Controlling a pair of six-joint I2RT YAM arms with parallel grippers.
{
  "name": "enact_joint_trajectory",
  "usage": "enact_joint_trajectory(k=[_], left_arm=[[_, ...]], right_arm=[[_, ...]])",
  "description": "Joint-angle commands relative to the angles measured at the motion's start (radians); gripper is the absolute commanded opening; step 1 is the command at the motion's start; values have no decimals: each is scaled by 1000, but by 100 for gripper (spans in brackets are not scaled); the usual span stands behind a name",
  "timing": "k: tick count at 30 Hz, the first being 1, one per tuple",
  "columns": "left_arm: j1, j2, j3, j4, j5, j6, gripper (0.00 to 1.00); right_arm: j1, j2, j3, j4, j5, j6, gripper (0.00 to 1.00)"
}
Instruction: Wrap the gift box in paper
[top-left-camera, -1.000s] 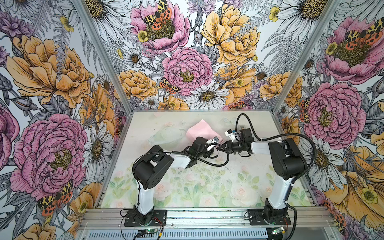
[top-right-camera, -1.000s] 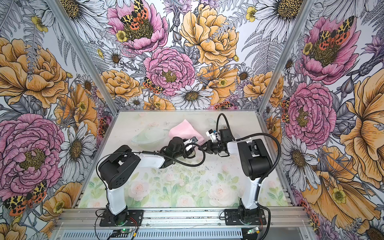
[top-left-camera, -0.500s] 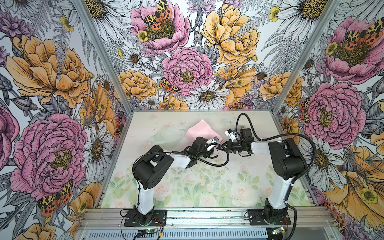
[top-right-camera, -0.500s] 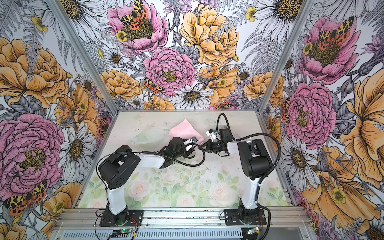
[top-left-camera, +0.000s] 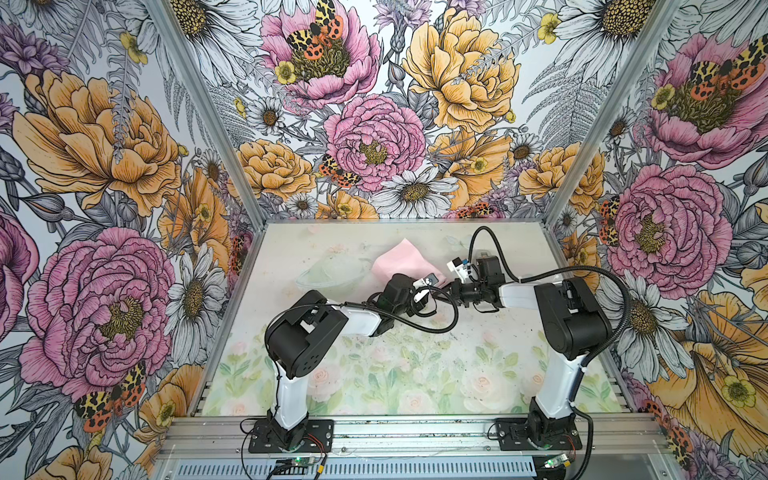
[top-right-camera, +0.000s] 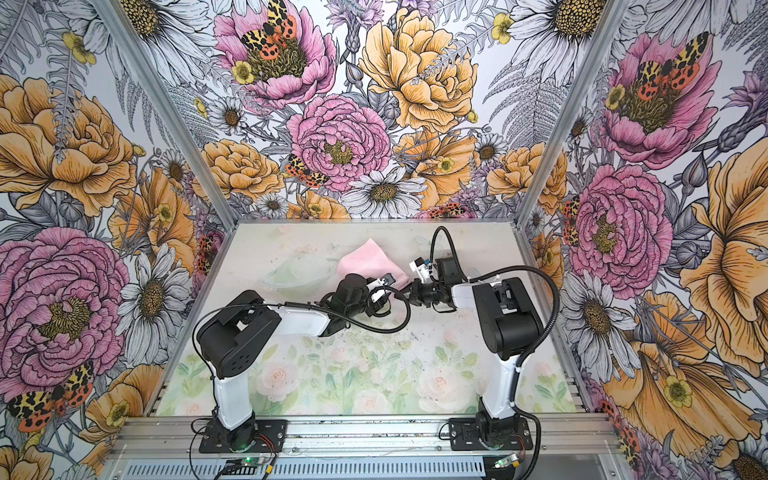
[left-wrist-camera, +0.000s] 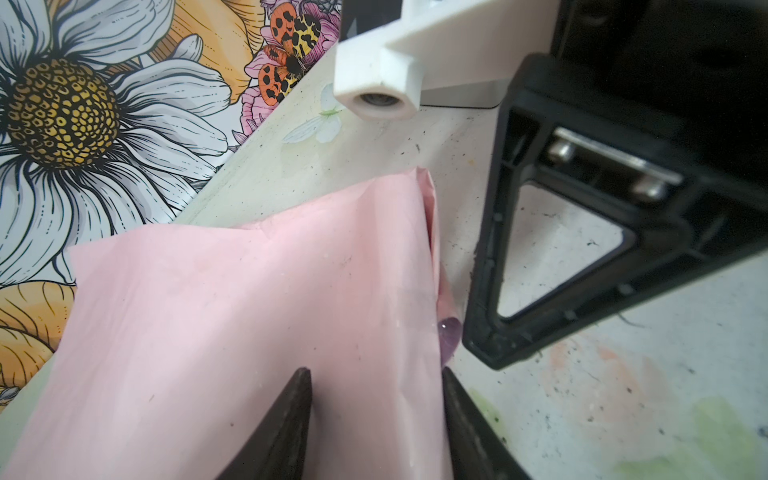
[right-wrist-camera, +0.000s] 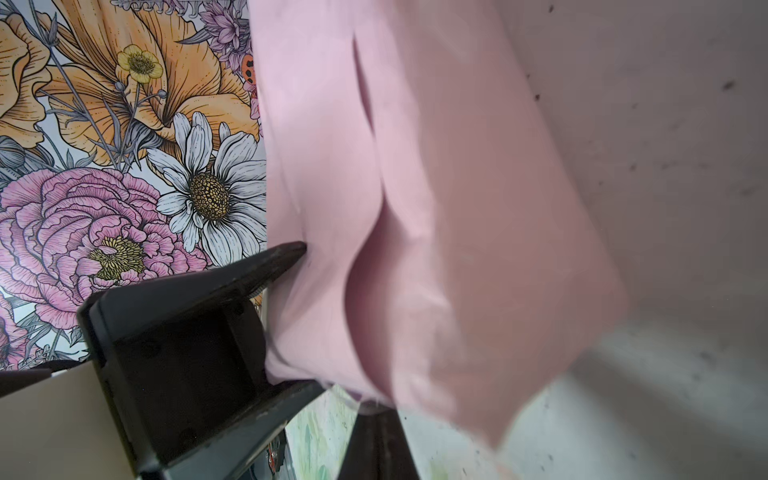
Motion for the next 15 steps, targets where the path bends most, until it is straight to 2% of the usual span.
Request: enact_joint_trajectory(k=[1, 15], left_arm=[[-1, 77, -43, -181, 60, -40, 48], [1, 74, -41, -181, 59, -40, 48]], right_arm=[[7, 19, 1, 17, 27, 5, 0], [7, 48, 17, 67, 56, 49, 0]])
